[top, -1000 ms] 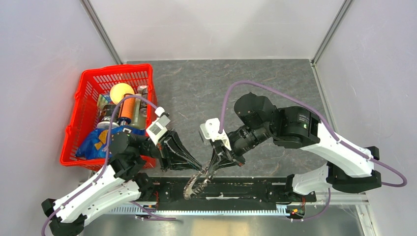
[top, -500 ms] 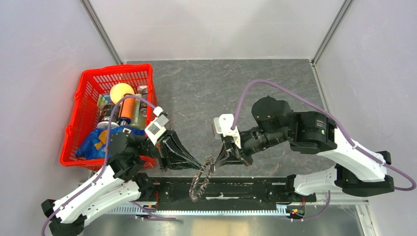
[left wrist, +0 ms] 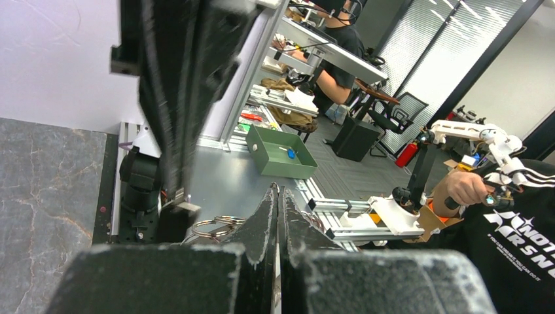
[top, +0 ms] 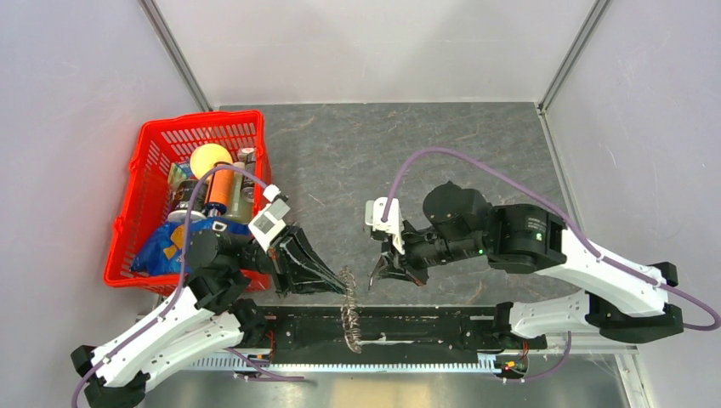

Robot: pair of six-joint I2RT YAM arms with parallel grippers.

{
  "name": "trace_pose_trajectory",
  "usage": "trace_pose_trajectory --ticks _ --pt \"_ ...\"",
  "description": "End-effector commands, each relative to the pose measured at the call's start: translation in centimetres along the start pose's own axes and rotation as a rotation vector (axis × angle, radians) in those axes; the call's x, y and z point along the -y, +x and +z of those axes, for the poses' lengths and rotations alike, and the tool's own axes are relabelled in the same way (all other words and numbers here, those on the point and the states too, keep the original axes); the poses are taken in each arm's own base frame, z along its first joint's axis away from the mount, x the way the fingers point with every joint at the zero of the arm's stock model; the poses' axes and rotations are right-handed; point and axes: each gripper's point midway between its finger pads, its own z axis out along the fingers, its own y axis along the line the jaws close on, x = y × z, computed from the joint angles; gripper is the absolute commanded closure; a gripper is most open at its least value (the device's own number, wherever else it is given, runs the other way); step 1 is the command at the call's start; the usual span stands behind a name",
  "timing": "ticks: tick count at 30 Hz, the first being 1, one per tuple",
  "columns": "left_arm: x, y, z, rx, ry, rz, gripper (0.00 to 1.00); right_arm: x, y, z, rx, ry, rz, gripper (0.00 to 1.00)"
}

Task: Put the keys on the keyring

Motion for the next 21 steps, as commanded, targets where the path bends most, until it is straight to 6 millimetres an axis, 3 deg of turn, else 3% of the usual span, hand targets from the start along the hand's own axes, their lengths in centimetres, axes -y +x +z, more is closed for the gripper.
trace_pose_trajectory --ticks 1,6,13,17,21 --pt "1.4 -1.6 0.0 0.044 0.024 0.063 0.98 4.2 2.0 0.5 -0.013 0.251 0.097 1.00" --pt "1.5 -1.4 -0.1 0.044 0.024 0.067 0.98 7.9 5.9 1.2 -0.044 0.416 0.233 1.00" --pt "1.3 -1.3 -0.2 0.041 0.023 0.068 0.98 14.0 14.1 2.4 -0.107 0.624 0.525 1.00" --pt "1.4 -1.2 -0.3 0.041 0.025 0.068 0.98 16.0 18.3 3.8 -0.162 0.679 0.651 1.00" --pt "1.5 -1.1 -0.4 0.037 0.021 0.066 0.98 17.0 21.3 5.3 -0.210 0.683 0.742 1.00"
